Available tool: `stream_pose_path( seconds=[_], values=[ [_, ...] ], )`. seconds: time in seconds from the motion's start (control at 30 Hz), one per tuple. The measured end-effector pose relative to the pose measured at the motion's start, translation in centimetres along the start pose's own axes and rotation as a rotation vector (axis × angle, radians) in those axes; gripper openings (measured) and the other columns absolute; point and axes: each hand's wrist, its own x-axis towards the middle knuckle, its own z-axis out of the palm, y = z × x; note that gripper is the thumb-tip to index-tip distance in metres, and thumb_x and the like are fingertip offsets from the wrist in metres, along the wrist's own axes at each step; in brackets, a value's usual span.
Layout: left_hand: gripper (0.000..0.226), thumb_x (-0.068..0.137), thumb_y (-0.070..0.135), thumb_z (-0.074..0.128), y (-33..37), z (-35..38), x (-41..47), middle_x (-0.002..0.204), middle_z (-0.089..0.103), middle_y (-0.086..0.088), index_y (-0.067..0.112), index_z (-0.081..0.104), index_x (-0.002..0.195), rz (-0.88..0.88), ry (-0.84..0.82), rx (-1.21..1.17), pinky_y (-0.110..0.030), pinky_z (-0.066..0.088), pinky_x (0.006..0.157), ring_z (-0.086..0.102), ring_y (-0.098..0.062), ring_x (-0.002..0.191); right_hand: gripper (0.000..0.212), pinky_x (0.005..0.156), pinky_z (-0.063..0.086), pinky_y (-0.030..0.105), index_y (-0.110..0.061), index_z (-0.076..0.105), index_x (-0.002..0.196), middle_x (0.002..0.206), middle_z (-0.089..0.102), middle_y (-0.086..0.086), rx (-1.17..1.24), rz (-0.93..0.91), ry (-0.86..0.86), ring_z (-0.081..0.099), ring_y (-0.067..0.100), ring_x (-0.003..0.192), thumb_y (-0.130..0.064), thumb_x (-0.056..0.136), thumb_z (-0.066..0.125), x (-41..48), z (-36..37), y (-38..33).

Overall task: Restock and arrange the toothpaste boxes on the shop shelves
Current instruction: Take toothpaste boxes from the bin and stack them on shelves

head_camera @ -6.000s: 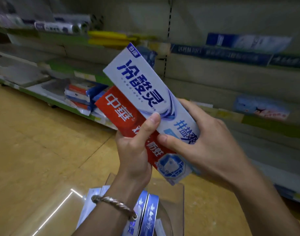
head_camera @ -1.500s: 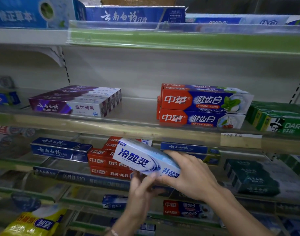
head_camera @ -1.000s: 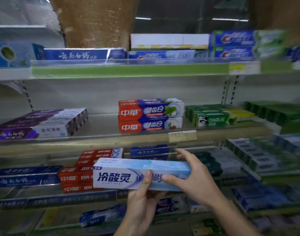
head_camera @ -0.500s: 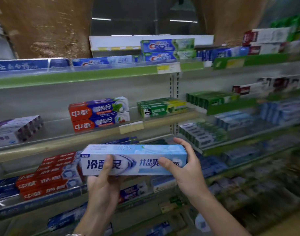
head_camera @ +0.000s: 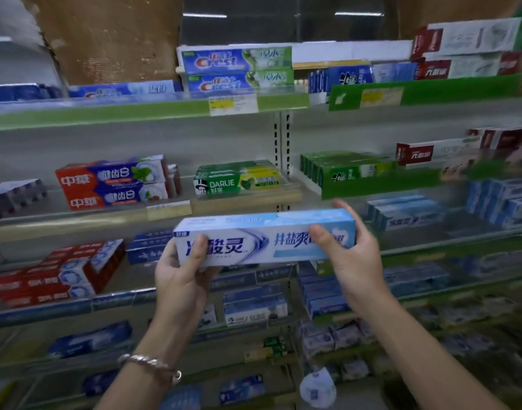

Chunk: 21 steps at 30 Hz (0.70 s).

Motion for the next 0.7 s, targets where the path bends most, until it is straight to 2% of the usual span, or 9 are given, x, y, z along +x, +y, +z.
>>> stream_pose_path(
  seconds=[0.07, 0.23, 0.27, 0.4, 0.5, 0.6, 0.7],
  values=[
    [0.074, 0.045, 0.045, 0.090, -0.2, 1.6, -0.3, 0.086, 0.075, 0.001, 0.012, 0.060, 0.104, 0.038, 0.030, 0.004, -0.026, 0.058, 0.066, 0.072, -0.013, 0.079, 0.076, 0.065, 0.054, 0.016, -0.031, 0.049, 0.131, 0.103, 0.066, -0.006, 0.014, -0.027, -0.014, 0.069, 0.001, 0.079, -0.036, 0.060, 0.074, 0.9, -0.8, -0.7],
    [0.026, 0.084, 0.030, 0.054, 0.0, 3.7, -0.9, 0.075, 0.072, 0.006, 0.013, 0.054, 0.104, 0.096, 0.094, 0.019, -0.028, 0.060, 0.068, 0.069, -0.007, 0.071, 0.075, 0.067, 0.056, 0.018, -0.040, 0.047, 0.131, 0.099, 0.067, -0.008, 0.044, -0.043, -0.066, 0.069, 0.001, 0.080, -0.045, 0.060, 0.071, 2.3, -1.2, -1.5],
    [0.022, 0.088, 0.030, 0.049, 0.3, 3.8, -1.1, 0.075, 0.072, 0.006, 0.014, 0.055, 0.103, 0.100, 0.115, 0.016, -0.029, 0.060, 0.069, 0.068, -0.007, 0.070, 0.073, 0.067, 0.056, 0.018, -0.041, 0.046, 0.130, 0.098, 0.067, -0.009, 0.047, -0.042, -0.076, 0.069, 0.000, 0.080, -0.046, 0.061, 0.069, 2.5, -1.0, -1.5],
    [0.028, 0.090, 0.039, 0.045, 2.3, 3.5, -0.5, 0.082, 0.073, 0.003, 0.018, 0.061, 0.102, 0.106, 0.194, 0.074, -0.039, 0.056, 0.083, 0.068, -0.015, 0.083, 0.069, 0.075, 0.057, 0.030, -0.040, 0.042, 0.136, 0.100, 0.065, -0.011, 0.048, -0.043, -0.104, 0.067, 0.000, 0.080, -0.049, 0.070, 0.059, 3.1, 0.2, -1.7],
    [0.023, 0.099, 0.034, 0.040, 4.2, 2.9, 0.7, 0.079, 0.073, 0.010, 0.027, 0.061, 0.104, 0.170, 0.189, 0.253, -0.036, 0.053, 0.083, 0.065, -0.013, 0.088, 0.064, 0.079, 0.057, 0.036, -0.043, 0.040, 0.136, 0.102, 0.063, -0.012, 0.062, -0.068, -0.116, 0.067, 0.005, 0.086, -0.050, 0.074, 0.054, 3.8, 1.4, -2.5],
    [0.024, 0.094, 0.040, 0.040, 5.5, 2.3, 0.9, 0.084, 0.074, 0.013, 0.038, 0.058, 0.109, 0.222, 0.170, 0.348, -0.034, 0.053, 0.084, 0.067, -0.008, 0.088, 0.061, 0.076, 0.058, 0.033, -0.045, 0.041, 0.134, 0.106, 0.063, -0.010, 0.073, -0.098, -0.122, 0.067, 0.002, 0.083, -0.050, 0.075, 0.054, 4.1, 2.4, -3.4],
    [0.048, 0.083, 0.048, 0.043, 6.3, 2.0, 0.5, 0.109, 0.071, -0.002, 0.033, 0.054, 0.127, 0.235, 0.197, 0.311, -0.047, 0.050, 0.096, 0.065, -0.022, 0.104, 0.046, 0.069, 0.059, 0.026, -0.053, 0.046, 0.121, 0.108, 0.064, -0.009, 0.084, -0.095, -0.136, 0.068, 0.001, 0.080, -0.047, 0.076, 0.054, 3.6, 3.3, -3.6]
  ],
)
